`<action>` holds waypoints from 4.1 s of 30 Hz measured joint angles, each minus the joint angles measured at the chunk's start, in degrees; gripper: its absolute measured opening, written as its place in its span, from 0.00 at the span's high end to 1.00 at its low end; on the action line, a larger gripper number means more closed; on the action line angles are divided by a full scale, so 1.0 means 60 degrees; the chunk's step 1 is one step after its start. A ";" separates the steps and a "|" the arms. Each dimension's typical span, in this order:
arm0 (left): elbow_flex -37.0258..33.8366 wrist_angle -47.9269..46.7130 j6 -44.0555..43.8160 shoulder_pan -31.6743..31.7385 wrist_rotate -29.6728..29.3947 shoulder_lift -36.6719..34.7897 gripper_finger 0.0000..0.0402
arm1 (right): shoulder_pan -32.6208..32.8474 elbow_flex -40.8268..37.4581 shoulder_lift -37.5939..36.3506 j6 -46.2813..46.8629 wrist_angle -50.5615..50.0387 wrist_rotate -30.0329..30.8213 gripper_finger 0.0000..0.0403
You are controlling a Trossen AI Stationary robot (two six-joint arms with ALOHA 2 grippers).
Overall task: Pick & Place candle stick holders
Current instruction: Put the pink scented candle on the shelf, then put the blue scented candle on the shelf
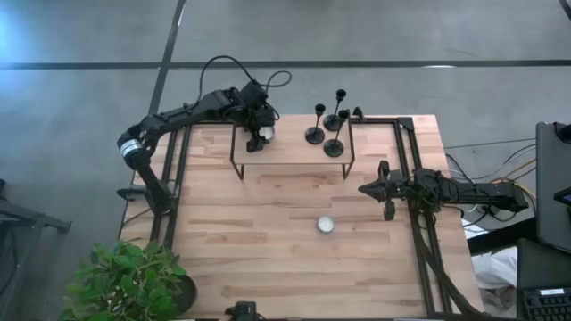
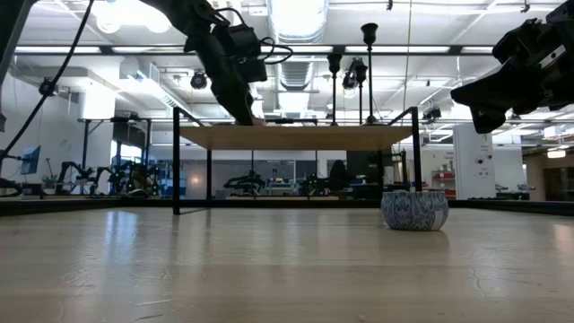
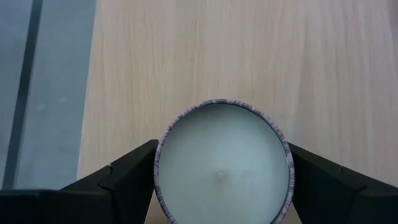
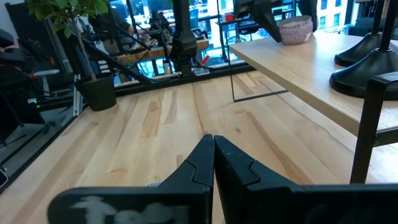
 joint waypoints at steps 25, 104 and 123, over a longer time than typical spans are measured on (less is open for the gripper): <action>-0.0128 0.0218 -0.0245 0.0015 0.0365 0.0022 0.14 | 0.0002 0.0000 0.0000 0.0003 0.0000 0.0001 0.98; -0.4323 0.7995 -0.4699 -0.2906 0.3523 -0.6454 0.13 | 0.0001 0.0000 0.0004 0.0000 0.0000 0.0003 0.98; -1.2885 1.5685 -0.4408 -0.3639 0.1804 -0.7970 0.13 | 0.0003 0.0000 0.0004 0.0000 -0.0002 -0.0001 0.98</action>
